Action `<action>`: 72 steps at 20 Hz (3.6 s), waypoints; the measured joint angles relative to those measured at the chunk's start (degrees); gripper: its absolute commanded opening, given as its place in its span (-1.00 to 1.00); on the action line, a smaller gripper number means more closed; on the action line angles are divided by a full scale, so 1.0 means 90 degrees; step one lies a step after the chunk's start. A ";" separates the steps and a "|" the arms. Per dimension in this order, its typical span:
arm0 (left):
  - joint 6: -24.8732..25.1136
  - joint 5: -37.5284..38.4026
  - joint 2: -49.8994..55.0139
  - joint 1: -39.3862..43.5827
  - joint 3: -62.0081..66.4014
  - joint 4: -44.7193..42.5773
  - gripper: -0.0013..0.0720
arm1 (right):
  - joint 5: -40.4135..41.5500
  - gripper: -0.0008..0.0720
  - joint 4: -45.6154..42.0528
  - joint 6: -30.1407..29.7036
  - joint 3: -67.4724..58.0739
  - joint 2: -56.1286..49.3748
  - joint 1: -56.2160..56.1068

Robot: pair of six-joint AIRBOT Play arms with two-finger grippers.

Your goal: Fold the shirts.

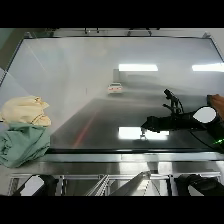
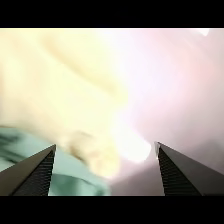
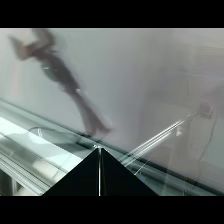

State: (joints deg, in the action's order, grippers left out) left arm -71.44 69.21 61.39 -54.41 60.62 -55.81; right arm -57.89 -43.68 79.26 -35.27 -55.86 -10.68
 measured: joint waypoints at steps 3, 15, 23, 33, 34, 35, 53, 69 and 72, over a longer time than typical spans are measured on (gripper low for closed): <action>0.0129 -0.0350 0.1171 -0.0600 0.0075 -0.0070 0.96 | 0.0002 -0.92 0.0000 -0.0002 0.0000 0.0002 0.0000; 0.0903 -0.0075 0.3755 0.0284 0.1362 0.1071 -0.29 | 0.0007 -0.92 0.0000 -0.0002 0.0000 -0.0024 0.0000; 0.0998 0.0823 0.3876 0.0245 0.1797 0.1042 -0.17 | 0.0005 -0.92 0.0000 -0.0002 0.0000 -0.0024 0.0000; 0.0993 0.1280 0.3976 -0.0554 0.2210 0.0991 -0.17 | 0.0129 -0.92 0.0000 0.0000 0.0000 -0.0039 0.0000; 0.0993 0.1175 0.4046 -0.0542 0.2127 0.0988 -0.17 | 0.0163 -0.92 0.0000 -0.0002 0.0000 -0.0061 0.0000; 0.0993 0.1066 0.4155 -0.0495 0.2047 0.0988 -0.17 | 0.0192 -0.92 0.0000 -0.0002 0.0000 -0.0095 0.0000; 0.0682 0.2841 0.5119 0.2725 0.4551 0.3993 -0.91 | 0.0027 -0.92 0.0318 -0.0372 -0.0391 -0.0168 0.0248; 0.0726 0.2317 0.3529 0.6601 0.4481 0.4942 0.87 | -0.1253 0.67 0.0061 -0.0984 -0.1982 0.0818 0.2215; 0.0658 0.2232 0.3519 0.6577 0.3643 0.3997 0.96 | -0.1280 0.75 -0.0070 -0.1003 -0.1989 0.0731 0.2237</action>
State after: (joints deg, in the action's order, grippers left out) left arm -65.52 89.30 93.06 4.78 93.41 -19.84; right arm -69.41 -44.31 70.24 -53.17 -49.28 9.45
